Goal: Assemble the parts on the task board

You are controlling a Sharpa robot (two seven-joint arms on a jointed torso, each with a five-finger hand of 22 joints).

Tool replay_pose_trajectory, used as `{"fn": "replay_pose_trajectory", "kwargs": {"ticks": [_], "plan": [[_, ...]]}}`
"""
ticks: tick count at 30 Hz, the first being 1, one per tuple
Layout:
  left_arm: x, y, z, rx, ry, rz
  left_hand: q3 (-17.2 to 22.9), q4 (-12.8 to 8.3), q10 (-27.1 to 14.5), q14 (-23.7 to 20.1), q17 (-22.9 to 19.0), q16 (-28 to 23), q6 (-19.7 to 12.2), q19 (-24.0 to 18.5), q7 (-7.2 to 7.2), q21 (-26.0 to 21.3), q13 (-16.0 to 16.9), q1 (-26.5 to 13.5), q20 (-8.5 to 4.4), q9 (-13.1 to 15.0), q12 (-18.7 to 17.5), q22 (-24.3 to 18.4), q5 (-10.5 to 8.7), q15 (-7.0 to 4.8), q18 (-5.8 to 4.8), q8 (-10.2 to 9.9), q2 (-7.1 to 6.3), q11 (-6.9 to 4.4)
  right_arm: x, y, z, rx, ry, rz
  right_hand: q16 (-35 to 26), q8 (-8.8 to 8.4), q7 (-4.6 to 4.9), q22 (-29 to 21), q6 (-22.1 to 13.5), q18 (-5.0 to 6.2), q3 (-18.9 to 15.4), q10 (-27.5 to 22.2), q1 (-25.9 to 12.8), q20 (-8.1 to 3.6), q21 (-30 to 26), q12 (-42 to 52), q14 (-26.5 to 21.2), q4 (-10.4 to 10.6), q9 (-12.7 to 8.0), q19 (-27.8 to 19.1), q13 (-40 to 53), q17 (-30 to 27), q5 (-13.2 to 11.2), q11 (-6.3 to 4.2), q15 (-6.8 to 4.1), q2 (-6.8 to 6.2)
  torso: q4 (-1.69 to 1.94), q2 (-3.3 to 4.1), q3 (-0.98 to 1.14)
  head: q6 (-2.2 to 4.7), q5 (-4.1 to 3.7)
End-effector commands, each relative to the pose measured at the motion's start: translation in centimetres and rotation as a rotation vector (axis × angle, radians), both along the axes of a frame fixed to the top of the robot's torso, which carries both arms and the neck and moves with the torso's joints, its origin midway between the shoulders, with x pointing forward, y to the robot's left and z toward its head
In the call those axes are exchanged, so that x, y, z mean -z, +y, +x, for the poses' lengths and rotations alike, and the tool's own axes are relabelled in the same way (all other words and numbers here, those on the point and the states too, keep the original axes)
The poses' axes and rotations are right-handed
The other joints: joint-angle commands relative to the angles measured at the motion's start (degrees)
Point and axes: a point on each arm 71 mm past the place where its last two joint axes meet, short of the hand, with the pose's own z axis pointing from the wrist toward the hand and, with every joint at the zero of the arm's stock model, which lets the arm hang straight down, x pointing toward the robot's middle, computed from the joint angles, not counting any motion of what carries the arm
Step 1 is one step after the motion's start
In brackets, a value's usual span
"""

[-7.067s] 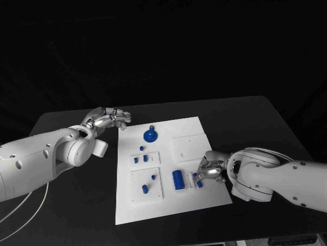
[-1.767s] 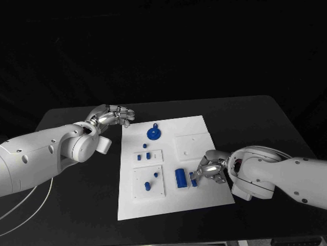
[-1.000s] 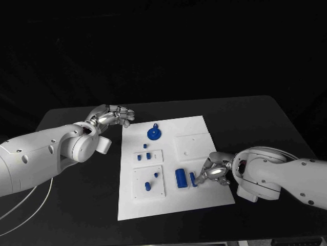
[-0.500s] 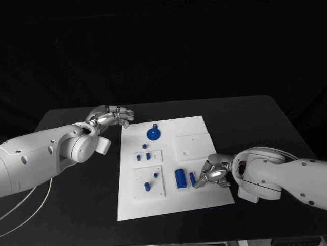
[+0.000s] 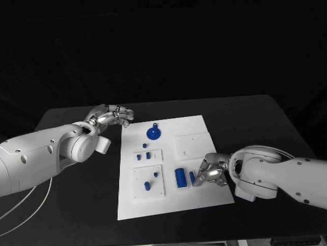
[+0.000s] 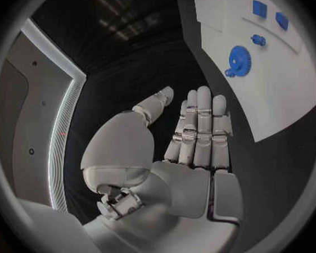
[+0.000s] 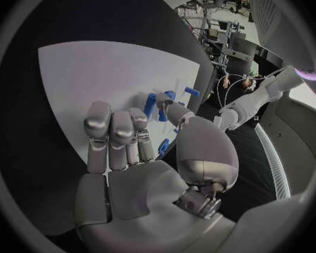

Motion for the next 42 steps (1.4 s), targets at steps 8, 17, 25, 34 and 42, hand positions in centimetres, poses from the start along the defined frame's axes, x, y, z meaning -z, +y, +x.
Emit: {"fn": "replay_pose_trajectory", "kwargs": {"ticks": [8, 17, 25, 34, 42], "plan": [[-0.08, -0.15, -0.02, 0.012, -0.002, -0.011, -0.1, 0.3, -0.5, 0.5, 0.1, -0.4, -0.3, 0.4, -0.09, -0.4, -0.1, -0.6, -0.11, -0.1, 0.1, 0.1, 0.13, 0.11, 1.19, 0.3, 0.09, 0.05, 0.09, 0.04, -0.01, -0.022, -0.015, -0.024, -0.1, 0.41, 0.15, 0.6, 0.3, 5.18, 1.1, 0.1, 0.5, 0.33, 0.0, -0.1, 0.0, -1.8, -0.4, -0.3, -0.2, 0.0, 0.2, -0.04, -0.14, 1.2, -0.01, -0.01, 0.04, -0.14, 0.06], [-0.07, -0.16, -0.01, 0.012, -0.002, -0.011, -0.1, 0.4, -0.5, 0.5, 0.1, -0.4, -0.3, 0.4, -0.09, -0.4, -0.1, -0.6, -0.11, -0.1, 0.1, 0.1, 0.14, 0.12, 1.18, 0.3, 0.1, 0.05, 0.02, -0.05, 0.01, -0.015, -0.023, -0.015, -0.1, 0.42, 0.15, 0.5, 0.4, 5.18, 0.0, 0.2, -2.3, 0.54, 0.0, -0.1, 0.1, -0.2, -0.8, -0.1, -0.3, 0.0, 1.2, -0.02, -0.12, 0.18, -0.05, -0.02, 0.06, -0.07, 0.09], [-0.07, -0.06, -0.03, 0.01, -0.001, -0.01, -0.1, 0.5, -0.5, 0.5, 0.2, -0.4, -0.3, 0.4, -0.08, -0.4, -0.1, -0.7, -0.1, -0.1, 0.1, 0.2, 0.15, 0.12, 1.17, 0.3, 0.14, 0.05, 0.09, -0.25, -0.19, -0.021, 0.002, -0.005, -0.1, 0.4, 0.1, 0.4, 0.5, 5.18, -0.3, 0.2, -5.5, 0.42, -0.2, -0.1, 0.1, 4.0, -1.2, 0.1, -0.3, 0.0, 0.4, -0.07, -0.2, -3.63, -0.01, -0.03, 0.03, 0.02, 0.09], [-0.09, -0.02, -0.05, 0.01, -0.002, -0.012, -0.1, 0.6, -0.5, 0.5, 0.3, -0.5, -0.3, 0.4, -0.08, -0.5, -0.1, -0.8, -0.09, -0.1, 0.1, 0.2, 0.12, 0.13, 1.16, 0.3, 0.12, 0.06, 0.11, -0.54, -0.38, -0.033, 0.015, -0.006, 0.0, 0.51, 0.07, 0.5, 0.3, 5.18, -1.8, 0.1, -5.6, 0.08, -0.1, 0.0, 0.1, 4.3, -1.2, 0.1, -0.2, 0.0, 0.8, -0.13, -0.28, -5.33, -0.03, -0.04, 0.02, -0.01, 0.68], [-0.09, 0.04, -0.05, 0.009, -0.002, -0.012, -0.2, 0.7, -0.5, 0.5, 0.3, -0.5, -0.3, 0.5, -0.08, -0.5, -0.1, -0.9, -0.1, -0.1, 0.1, 0.2, 0.11, 0.13, 1.16, 0.4, 0.11, 0.06, 0.15, -0.65, -0.54, -0.047, 0.03, -0.002, 0.0, 0.61, 0.06, 0.5, 0.2, 5.18, -2.5, 0.0, -4.6, -0.06, -0.1, 0.0, 0.0, 3.5, -1.2, 0.0, -0.1, 0.1, 0.2, -0.15, -0.3, -5.53, -0.04, -0.02, 0.05, -0.02, 0.55]]}}
